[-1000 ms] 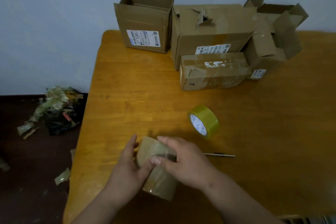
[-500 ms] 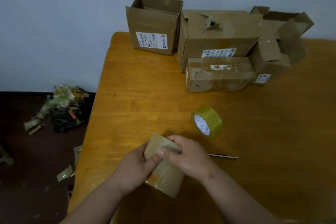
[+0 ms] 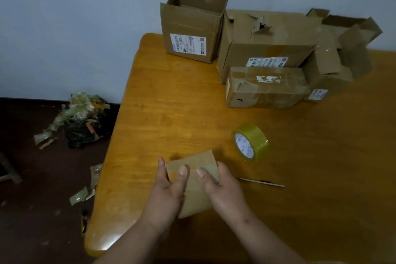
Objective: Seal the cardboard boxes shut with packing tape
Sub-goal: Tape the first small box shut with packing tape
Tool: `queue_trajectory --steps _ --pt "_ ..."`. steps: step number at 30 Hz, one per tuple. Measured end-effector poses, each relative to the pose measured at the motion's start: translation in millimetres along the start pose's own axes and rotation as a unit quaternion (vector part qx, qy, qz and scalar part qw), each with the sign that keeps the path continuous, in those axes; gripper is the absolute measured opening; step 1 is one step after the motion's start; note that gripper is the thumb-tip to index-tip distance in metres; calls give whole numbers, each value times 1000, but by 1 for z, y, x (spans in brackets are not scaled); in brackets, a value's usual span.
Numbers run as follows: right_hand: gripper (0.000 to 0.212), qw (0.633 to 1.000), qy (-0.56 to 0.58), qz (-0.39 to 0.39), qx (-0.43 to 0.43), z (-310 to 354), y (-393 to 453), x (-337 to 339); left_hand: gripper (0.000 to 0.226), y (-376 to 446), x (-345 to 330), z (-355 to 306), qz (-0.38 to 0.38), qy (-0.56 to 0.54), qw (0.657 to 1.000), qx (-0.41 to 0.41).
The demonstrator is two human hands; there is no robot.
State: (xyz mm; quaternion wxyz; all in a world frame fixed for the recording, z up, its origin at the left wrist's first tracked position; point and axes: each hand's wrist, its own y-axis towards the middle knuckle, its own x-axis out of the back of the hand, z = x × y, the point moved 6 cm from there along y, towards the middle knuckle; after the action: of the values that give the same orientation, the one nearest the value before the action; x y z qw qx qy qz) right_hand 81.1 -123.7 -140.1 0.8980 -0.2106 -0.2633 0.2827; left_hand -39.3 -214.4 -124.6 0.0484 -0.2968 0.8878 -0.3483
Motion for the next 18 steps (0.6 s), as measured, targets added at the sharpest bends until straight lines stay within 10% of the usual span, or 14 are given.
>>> queue_trajectory --steps 7,13,16,18 --pt "56 988 129 60 -65 -16 -5 -11 105 5 -3 28 -16 -162 979 126" --pt "54 940 286 102 -155 -27 6 -6 63 -7 -6 -7 78 -158 983 47" --pt "39 871 415 143 -222 -34 2 -15 53 -7 11 -33 48 21 996 -78" --pt "32 929 278 127 -208 -45 3 -21 77 -1 18 -38 14 299 943 -146"
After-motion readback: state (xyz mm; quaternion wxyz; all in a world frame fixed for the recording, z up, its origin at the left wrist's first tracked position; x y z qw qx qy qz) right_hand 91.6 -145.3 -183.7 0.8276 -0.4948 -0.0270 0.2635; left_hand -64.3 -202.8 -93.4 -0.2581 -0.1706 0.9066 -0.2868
